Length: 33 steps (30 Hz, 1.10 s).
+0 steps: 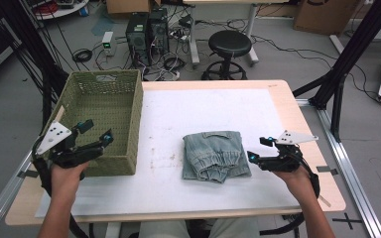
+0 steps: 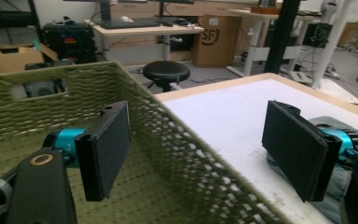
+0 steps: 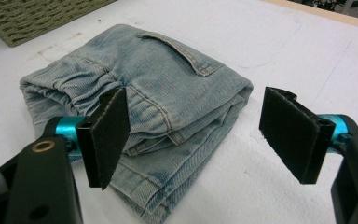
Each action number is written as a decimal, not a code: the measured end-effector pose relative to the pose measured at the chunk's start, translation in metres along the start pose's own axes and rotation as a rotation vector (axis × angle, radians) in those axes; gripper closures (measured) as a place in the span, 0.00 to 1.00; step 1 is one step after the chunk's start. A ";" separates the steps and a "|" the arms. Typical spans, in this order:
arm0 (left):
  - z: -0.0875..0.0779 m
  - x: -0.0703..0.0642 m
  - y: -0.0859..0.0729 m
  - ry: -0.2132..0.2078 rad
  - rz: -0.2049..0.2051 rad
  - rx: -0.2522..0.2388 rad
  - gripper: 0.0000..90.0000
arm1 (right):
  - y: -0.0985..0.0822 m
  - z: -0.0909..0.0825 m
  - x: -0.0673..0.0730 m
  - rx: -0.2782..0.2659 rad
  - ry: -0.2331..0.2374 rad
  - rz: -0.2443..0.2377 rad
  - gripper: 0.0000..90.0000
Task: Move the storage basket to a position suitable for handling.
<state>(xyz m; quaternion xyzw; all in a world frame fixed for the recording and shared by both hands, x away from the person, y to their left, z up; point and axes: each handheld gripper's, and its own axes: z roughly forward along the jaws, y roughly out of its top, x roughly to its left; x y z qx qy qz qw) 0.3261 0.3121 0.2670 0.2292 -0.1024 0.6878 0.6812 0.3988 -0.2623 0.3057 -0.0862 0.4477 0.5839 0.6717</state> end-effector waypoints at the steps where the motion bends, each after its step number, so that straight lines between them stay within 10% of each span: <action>1: -0.003 0.005 0.000 0.013 0.002 0.001 0.26 | 0.000 0.000 0.000 0.000 0.000 0.000 0.27; 12: -0.025 0.057 -0.005 0.122 -0.017 0.025 0.26 | -0.002 -0.001 -0.001 -0.002 -0.010 0.013 0.27; 33: -0.060 0.131 -0.038 0.324 -0.187 0.175 0.26 | -0.005 -0.004 -0.002 0.004 -0.021 0.024 0.27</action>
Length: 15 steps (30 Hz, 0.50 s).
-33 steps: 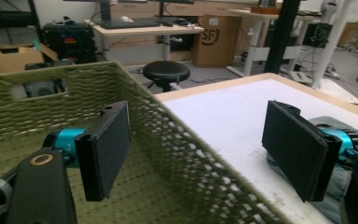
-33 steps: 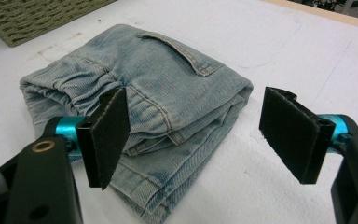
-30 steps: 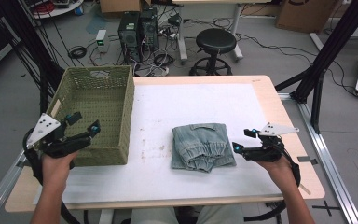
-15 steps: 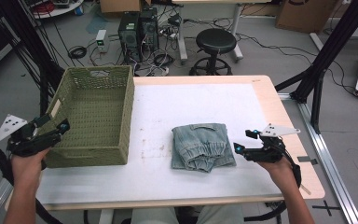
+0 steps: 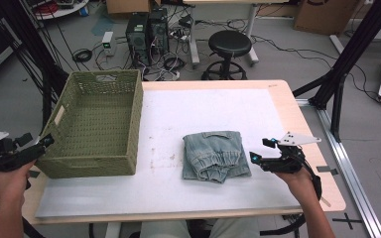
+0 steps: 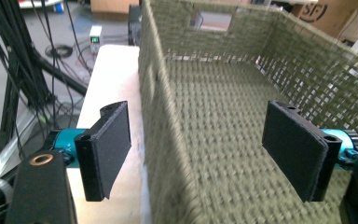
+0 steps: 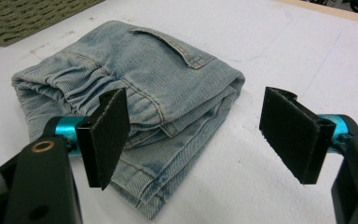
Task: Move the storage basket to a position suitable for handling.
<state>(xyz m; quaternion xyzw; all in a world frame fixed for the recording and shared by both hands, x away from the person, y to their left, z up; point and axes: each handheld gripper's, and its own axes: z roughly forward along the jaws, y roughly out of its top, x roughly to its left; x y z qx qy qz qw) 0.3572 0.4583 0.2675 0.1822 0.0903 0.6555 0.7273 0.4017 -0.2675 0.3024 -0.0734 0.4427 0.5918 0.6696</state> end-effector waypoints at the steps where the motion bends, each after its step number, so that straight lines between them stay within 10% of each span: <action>1: 0.001 0.001 -0.001 -0.008 -0.008 0.009 0.26 | 0.000 0.001 0.000 0.000 -0.001 -0.001 0.27; 15: 0.020 0.002 0.000 -0.141 -0.022 0.104 0.32 | -0.002 0.002 0.001 0.015 0.000 -0.006 0.27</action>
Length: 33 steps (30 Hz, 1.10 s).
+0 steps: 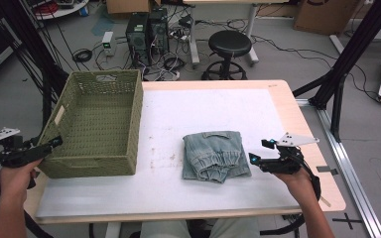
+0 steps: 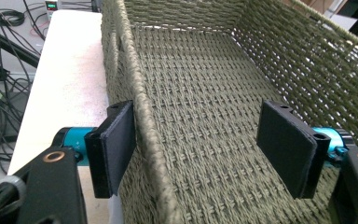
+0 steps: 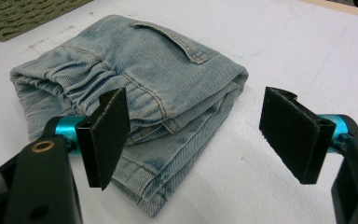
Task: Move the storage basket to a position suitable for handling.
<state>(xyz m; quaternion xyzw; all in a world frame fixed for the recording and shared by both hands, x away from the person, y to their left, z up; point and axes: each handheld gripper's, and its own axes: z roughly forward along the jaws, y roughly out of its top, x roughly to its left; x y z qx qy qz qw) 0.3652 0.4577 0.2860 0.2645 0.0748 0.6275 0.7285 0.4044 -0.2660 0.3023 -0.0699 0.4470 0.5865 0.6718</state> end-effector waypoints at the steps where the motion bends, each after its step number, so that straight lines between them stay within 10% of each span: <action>1: 0.000 0.000 0.000 -0.002 0.001 0.002 0.32 | 0.000 0.000 0.000 0.002 -0.001 0.001 0.27; 26: 0.010 -0.005 0.006 -0.003 0.029 0.007 0.35 | -0.003 0.004 0.001 0.021 -0.004 0.005 0.27; 33: -0.008 -0.019 0.014 0.035 0.015 -0.149 0.33 | -0.004 0.001 -0.001 0.016 -0.005 0.007 0.27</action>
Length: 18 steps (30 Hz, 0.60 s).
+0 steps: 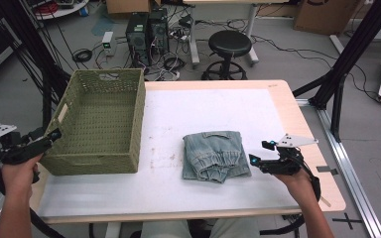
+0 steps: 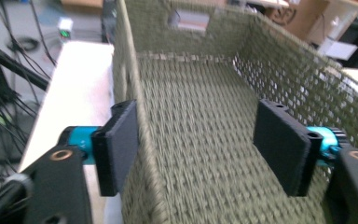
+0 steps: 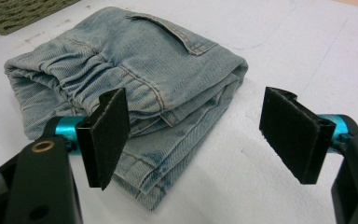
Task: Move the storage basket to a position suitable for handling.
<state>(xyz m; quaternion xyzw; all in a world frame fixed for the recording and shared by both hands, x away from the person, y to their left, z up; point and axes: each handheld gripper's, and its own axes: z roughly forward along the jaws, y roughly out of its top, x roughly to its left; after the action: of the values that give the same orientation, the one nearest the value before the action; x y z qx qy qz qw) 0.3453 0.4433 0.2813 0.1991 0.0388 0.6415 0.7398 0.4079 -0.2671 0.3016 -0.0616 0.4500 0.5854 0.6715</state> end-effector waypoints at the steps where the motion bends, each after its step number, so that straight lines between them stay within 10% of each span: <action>1: -0.002 -0.003 0.002 -0.002 0.010 -0.013 0.33 | 0.000 0.000 0.000 -0.001 -0.001 0.000 0.27; 18: 0.001 -0.094 0.008 -0.171 0.077 -0.132 0.27 | 0.005 -0.003 0.003 -0.013 0.006 -0.013 0.27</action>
<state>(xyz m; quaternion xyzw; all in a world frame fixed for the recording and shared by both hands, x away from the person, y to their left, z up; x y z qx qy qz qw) 0.3217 0.3535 0.2660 0.2052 -0.0744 0.6512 0.7268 0.4019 -0.2655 0.2998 -0.0706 0.4478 0.5837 0.6736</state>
